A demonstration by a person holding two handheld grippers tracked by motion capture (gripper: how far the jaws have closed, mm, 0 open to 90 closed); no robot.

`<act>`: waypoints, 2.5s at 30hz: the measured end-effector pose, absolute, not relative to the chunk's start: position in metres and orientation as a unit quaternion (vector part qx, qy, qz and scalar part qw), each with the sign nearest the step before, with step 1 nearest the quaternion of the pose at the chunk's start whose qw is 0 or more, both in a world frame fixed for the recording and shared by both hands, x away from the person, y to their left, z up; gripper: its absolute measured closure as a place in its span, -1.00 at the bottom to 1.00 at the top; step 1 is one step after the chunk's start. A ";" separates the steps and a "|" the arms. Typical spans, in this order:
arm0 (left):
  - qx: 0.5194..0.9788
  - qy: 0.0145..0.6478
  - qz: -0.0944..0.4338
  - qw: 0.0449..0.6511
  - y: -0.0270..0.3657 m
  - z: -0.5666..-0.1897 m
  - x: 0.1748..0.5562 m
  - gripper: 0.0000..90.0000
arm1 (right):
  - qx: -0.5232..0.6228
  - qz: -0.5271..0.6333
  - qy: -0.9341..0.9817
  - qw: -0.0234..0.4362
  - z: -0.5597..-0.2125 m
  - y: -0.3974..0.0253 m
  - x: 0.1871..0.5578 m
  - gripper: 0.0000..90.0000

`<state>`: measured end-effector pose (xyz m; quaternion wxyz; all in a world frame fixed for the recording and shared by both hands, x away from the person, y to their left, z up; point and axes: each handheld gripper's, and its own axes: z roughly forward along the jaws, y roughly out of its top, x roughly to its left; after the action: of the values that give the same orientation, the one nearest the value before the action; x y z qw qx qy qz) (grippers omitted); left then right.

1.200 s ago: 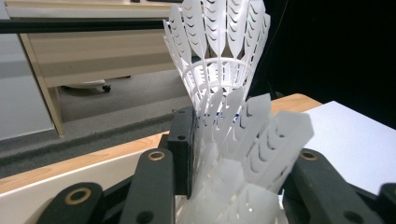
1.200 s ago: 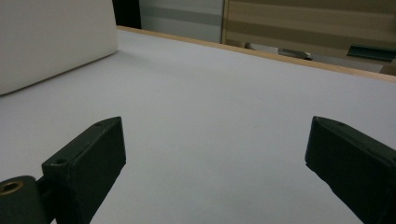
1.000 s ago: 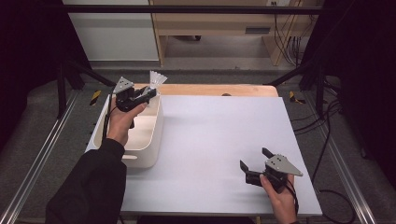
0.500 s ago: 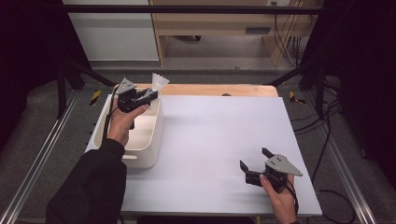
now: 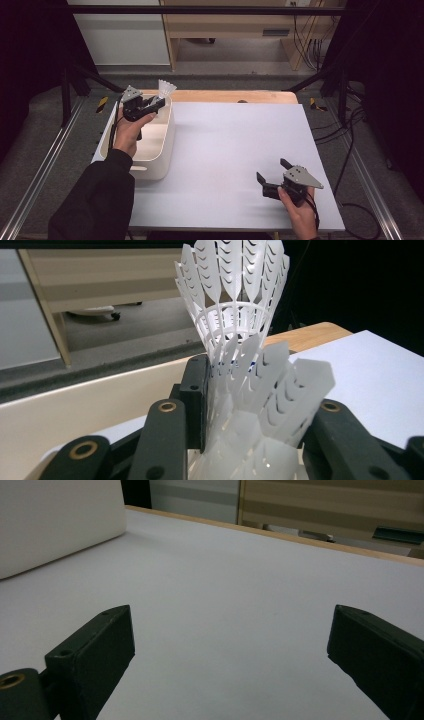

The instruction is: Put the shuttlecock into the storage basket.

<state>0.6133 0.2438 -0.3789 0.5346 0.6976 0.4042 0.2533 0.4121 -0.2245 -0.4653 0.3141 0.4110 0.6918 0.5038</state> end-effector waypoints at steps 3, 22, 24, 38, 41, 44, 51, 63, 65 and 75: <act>0.702 0.401 0.250 0.533 0.244 -0.382 0.613 0.44 | 0.411 0.504 0.692 0.314 -0.465 -0.225 0.412 -0.89; 0.725 0.392 0.247 0.510 0.240 -0.389 0.614 0.44 | 0.412 0.501 0.695 0.312 -0.467 -0.224 0.413 -0.89; 0.729 0.393 0.245 0.505 0.239 -0.391 0.615 0.44 | 0.412 0.500 0.695 0.312 -0.467 -0.224 0.413 -0.89; 0.732 0.396 0.244 0.498 0.239 -0.393 0.616 0.43 | 0.413 0.500 0.696 0.309 -0.467 -0.223 0.413 -0.89; 0.732 0.397 0.246 0.496 0.239 -0.392 0.616 0.43 | 0.413 0.500 0.696 0.309 -0.467 -0.223 0.413 -0.89; 0.732 0.397 0.245 0.497 0.238 -0.392 0.616 0.43 | 0.411 0.500 0.697 0.309 -0.467 -0.222 0.413 -0.89; 0.729 0.396 0.242 0.503 0.238 -0.392 0.616 0.43 | 0.411 0.500 0.697 0.308 -0.467 -0.222 0.413 -0.89; 0.722 0.400 0.242 0.510 0.238 -0.392 0.619 0.40 | 0.410 0.500 0.699 0.306 -0.468 -0.222 0.413 -0.88; 0.721 0.402 0.243 0.509 0.238 -0.392 0.619 0.36 | 0.410 0.499 0.700 0.306 -0.468 -0.222 0.413 -0.89; 0.705 0.449 0.240 0.494 0.240 -0.396 0.623 -0.43 | 0.409 0.499 0.702 0.302 -0.469 -0.221 0.414 -0.89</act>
<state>0.6231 0.2397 -0.3961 0.4943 0.7046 0.4492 0.2395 0.4136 -0.2211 -0.4685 0.3022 0.4093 0.7019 0.4985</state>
